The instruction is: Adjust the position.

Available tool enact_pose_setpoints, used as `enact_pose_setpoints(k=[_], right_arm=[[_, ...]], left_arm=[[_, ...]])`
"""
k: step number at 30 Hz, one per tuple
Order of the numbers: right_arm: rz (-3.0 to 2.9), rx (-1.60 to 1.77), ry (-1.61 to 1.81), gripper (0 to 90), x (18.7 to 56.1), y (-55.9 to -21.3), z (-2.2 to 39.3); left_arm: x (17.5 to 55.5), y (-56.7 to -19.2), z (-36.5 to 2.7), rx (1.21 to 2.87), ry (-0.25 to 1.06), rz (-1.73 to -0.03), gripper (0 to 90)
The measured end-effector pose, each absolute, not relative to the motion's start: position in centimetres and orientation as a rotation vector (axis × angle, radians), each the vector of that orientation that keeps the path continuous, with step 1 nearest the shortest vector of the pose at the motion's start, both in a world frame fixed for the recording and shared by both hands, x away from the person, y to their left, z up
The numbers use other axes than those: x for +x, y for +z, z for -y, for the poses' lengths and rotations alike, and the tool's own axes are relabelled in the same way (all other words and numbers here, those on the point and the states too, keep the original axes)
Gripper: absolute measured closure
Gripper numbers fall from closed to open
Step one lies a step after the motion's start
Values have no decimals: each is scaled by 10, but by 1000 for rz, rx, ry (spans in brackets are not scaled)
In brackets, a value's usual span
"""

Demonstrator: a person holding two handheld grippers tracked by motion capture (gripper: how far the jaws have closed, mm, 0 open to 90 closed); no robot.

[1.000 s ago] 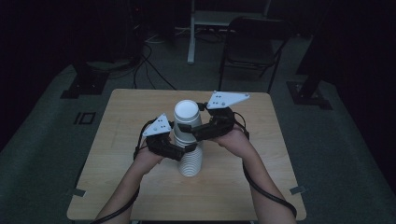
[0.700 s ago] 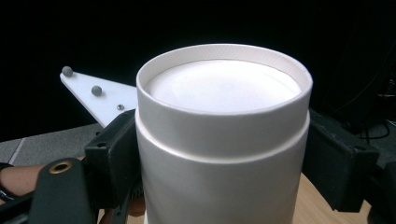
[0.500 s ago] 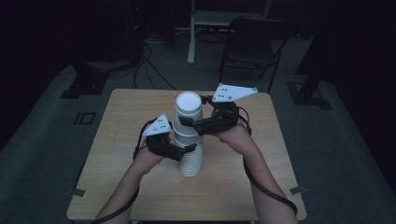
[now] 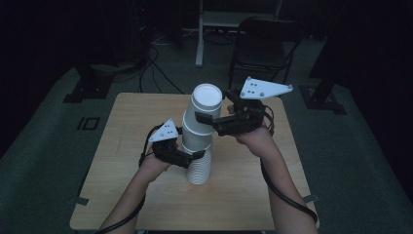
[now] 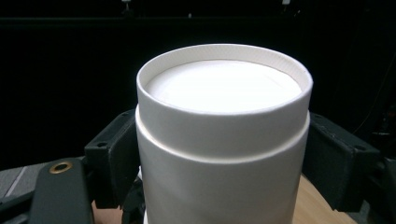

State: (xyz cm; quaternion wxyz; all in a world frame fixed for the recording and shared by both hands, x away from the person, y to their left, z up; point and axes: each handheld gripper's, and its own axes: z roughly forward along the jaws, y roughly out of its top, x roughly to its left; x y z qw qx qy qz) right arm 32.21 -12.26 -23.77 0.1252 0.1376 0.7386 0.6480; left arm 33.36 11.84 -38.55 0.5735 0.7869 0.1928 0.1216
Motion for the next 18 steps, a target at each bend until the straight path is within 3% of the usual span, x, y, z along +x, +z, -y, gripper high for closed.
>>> enact_pose_setpoints(k=[9,18], right_arm=[[-2104,428,1857,195,316,-228,148],[-2100,485,1801,196,308,-249,172]], left_arm=[[334,-385,-119,1846,285,-450,49],[334,-385,-118,1849,283,-452,48]])
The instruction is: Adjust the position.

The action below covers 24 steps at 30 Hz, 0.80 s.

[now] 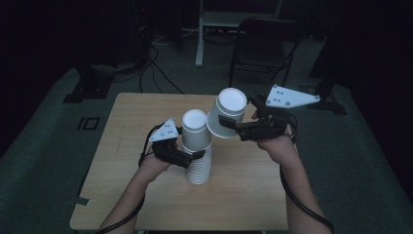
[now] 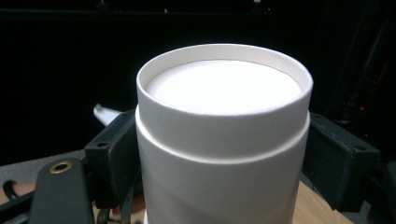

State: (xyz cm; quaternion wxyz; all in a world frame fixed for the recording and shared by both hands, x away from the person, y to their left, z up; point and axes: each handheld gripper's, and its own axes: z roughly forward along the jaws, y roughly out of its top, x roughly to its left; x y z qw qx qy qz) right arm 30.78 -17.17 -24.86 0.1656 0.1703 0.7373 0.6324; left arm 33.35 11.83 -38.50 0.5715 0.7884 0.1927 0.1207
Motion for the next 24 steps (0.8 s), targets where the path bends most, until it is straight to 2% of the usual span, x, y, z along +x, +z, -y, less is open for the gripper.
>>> enact_pose_setpoints(k=[17,24], right_arm=[[-2126,613,1738,195,297,-307,205],[-2136,676,1730,195,297,-326,218]], left_arm=[[332,-383,-119,1849,288,-466,32],[325,-376,-139,1783,280,-497,11]])
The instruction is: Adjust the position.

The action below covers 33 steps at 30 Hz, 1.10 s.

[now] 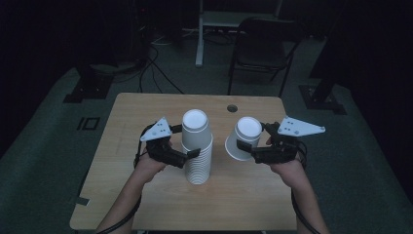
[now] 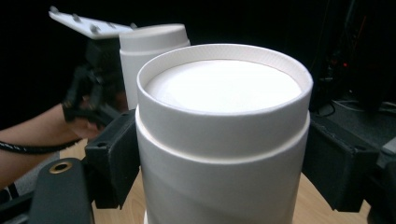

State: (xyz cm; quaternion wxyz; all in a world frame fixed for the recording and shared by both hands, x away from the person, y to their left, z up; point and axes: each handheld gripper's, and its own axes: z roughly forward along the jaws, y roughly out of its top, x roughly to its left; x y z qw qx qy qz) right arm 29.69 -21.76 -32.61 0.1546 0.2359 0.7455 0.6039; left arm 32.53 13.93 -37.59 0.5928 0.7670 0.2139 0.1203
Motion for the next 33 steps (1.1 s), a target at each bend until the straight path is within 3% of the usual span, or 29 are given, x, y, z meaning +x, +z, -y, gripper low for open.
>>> enact_pose_setpoints(k=[15,24,33], right_arm=[[-2138,741,1708,195,292,-352,235],[-2122,768,1713,195,288,-361,245],[-2130,790,1707,195,281,-373,248]], left_arm=[[289,-391,-171,1804,334,-551,11],[257,-397,-166,1826,415,-553,13],[235,-395,-148,1832,392,-496,13]])
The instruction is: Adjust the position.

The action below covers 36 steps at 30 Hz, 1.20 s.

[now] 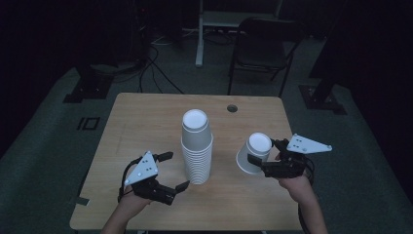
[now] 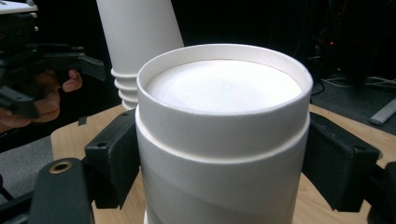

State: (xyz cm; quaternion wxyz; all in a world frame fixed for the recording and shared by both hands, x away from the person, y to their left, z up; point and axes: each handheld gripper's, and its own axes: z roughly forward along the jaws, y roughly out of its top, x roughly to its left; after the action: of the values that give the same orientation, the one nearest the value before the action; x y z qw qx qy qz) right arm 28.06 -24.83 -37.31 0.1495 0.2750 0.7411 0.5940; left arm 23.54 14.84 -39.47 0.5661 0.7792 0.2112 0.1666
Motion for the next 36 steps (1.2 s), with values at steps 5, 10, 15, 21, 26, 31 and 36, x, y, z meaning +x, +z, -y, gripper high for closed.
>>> enact_pose_setpoints(k=[5,10,15,21,26,31,36], right_arm=[[-2139,790,1705,195,279,-376,249],[-2141,786,1717,195,279,-375,249],[-2141,769,1727,195,276,-373,248],[-2135,758,1732,195,272,-368,252],[-2127,747,1732,195,269,-364,256],[-2121,739,1740,195,266,-361,259],[-2112,724,1758,195,264,-357,260]], left_arm=[[229,-391,-131,1839,350,-465,13],[226,-389,-111,1864,313,-405,13],[227,-389,-91,1883,262,-363,13],[227,-395,-60,1914,208,-320,30],[232,-400,-31,1921,152,-304,30],[243,-406,-9,1942,100,-308,30],[251,-411,4,1944,72,-309,43]])
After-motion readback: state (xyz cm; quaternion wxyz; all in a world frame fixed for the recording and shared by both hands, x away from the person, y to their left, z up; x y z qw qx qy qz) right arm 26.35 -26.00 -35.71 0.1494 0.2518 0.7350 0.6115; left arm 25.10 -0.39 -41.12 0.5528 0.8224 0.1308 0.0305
